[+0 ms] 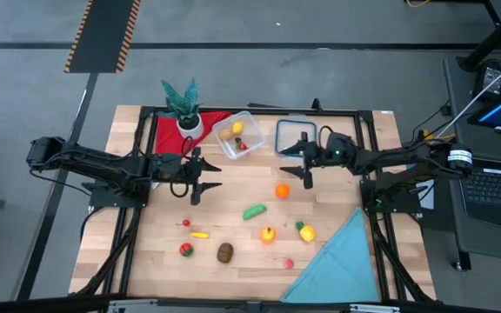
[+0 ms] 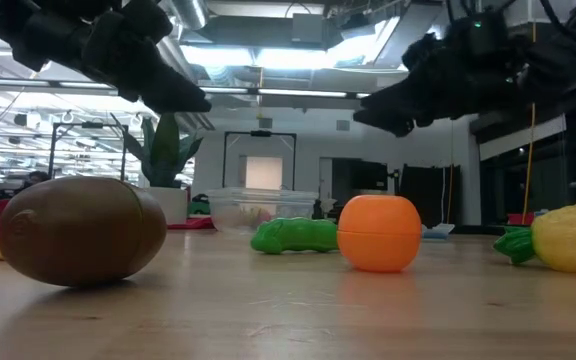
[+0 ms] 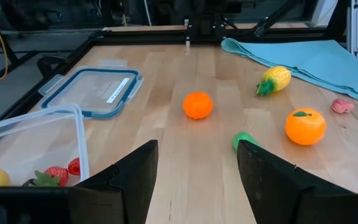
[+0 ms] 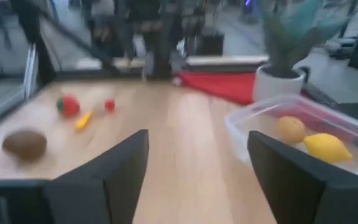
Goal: Pick and placing Produce into tupperware
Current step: Put the pumpkin into the transparent bin
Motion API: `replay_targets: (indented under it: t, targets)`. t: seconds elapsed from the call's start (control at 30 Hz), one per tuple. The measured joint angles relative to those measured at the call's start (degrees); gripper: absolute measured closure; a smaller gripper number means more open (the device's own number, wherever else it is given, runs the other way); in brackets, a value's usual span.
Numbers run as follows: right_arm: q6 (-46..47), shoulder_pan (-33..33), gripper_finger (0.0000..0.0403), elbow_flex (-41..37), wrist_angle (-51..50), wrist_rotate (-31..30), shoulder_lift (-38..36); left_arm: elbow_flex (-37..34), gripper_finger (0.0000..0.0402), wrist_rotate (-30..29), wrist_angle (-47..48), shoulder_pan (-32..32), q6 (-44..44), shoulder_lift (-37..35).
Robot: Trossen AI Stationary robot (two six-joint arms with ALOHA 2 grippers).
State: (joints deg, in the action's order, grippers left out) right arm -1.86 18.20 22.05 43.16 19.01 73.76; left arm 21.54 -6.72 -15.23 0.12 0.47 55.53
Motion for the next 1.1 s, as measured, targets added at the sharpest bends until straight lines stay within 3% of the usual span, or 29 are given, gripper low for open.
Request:
replay_targets:
  t: [0.2, 0.37, 0.5, 0.8, 1.1]
  targets:
    - [-8.2, -4.2, 0.0106, 8.0, -20.7, -0.6, 0.0, 0.0, 0.019, 0.0, 0.0, 0.0, -0.2, 0.0]
    - [-11.9, -7.2, 0.0111, 16.5, -44.4, -8.8, 0.0, 0.0, 0.019, 0.0, 0.1, 0.0, -0.2, 0.0]
    - [-10.1, -8.5, 0.0111, 21.0, -55.3, -11.4, 0.0, 0.0, 0.019, 0.0, 0.1, 0.0, -0.2, 0.0]
    - [-2.6, -8.8, 0.0111, 22.2, -65.5, -11.5, 0.0, 0.0, 0.019, 0.0, 0.1, 0.0, -2.8, 0.0]
    - [-0.2, -8.8, 0.0112, 22.2, -64.7, -11.5, 1.0, 0.0, 0.019, 0.0, 0.2, -0.1, -4.6, 0.0]
